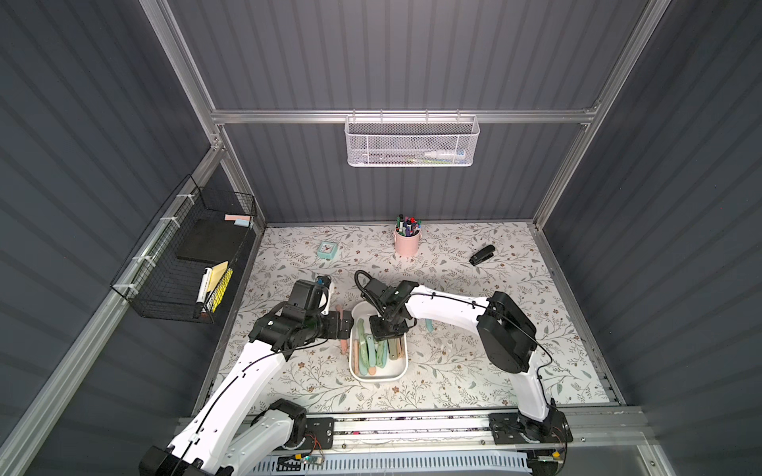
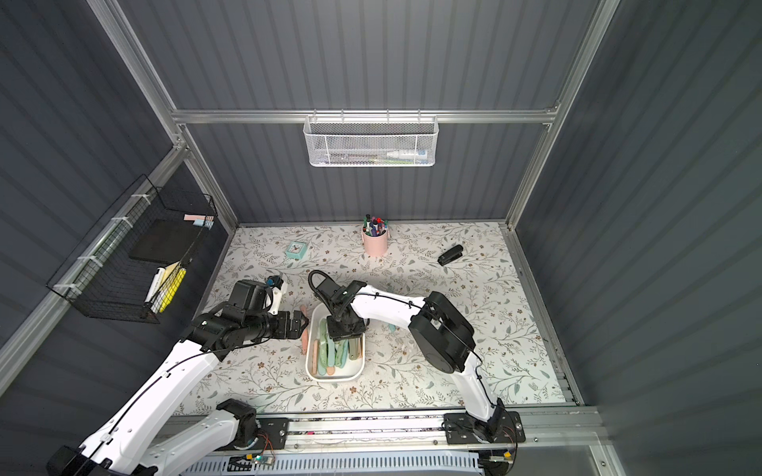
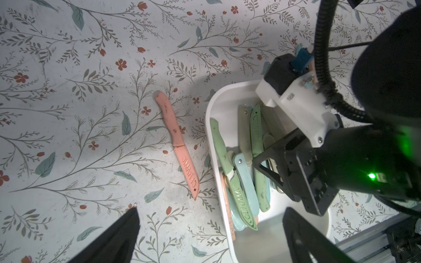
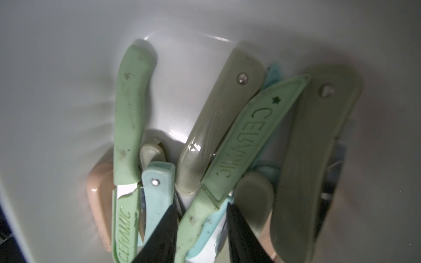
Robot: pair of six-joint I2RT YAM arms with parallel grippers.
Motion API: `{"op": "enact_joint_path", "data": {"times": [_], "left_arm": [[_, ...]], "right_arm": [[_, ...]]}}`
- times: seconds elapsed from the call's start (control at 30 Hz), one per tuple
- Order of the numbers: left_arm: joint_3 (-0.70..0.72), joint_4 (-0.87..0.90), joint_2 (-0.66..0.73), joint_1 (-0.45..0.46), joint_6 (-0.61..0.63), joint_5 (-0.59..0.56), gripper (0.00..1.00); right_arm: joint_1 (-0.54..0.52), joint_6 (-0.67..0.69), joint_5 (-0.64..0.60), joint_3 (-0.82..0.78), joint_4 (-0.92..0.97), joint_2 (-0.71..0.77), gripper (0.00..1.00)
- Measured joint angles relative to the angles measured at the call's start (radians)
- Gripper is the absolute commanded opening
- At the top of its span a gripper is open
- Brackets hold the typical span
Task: Take the fruit knife out of the storage box
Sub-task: Pick up the fruit knife from the storage box.
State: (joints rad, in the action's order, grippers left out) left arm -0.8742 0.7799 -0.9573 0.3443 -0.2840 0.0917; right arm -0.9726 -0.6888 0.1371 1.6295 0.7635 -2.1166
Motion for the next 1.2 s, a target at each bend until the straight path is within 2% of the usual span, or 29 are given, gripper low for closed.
{"op": "enact_joint_path", "data": {"times": [0.17, 0.47, 0.7, 1.2], "left_arm": [[0.001, -0.003, -0.001, 0.000, 0.000, 0.000, 0.99], [0.001, -0.005, -0.001, 0.000, -0.001, 0.000, 0.99], [0.001, -0.005, -0.001, 0.000, -0.001, 0.000, 0.99], [0.001, -0.005, -0.001, 0.000, -0.001, -0.001, 0.99]], "right_arm": [[0.000, 0.000, 0.002, 0.022, 0.008, -0.030, 0.39], [0.000, -0.003, -0.008, 0.040, 0.019, -0.048, 0.21], [0.000, -0.005, -0.021, 0.041, 0.022, -0.048, 0.13], [0.000, 0.001, -0.031, 0.040, -0.004, -0.033, 0.13]]}}
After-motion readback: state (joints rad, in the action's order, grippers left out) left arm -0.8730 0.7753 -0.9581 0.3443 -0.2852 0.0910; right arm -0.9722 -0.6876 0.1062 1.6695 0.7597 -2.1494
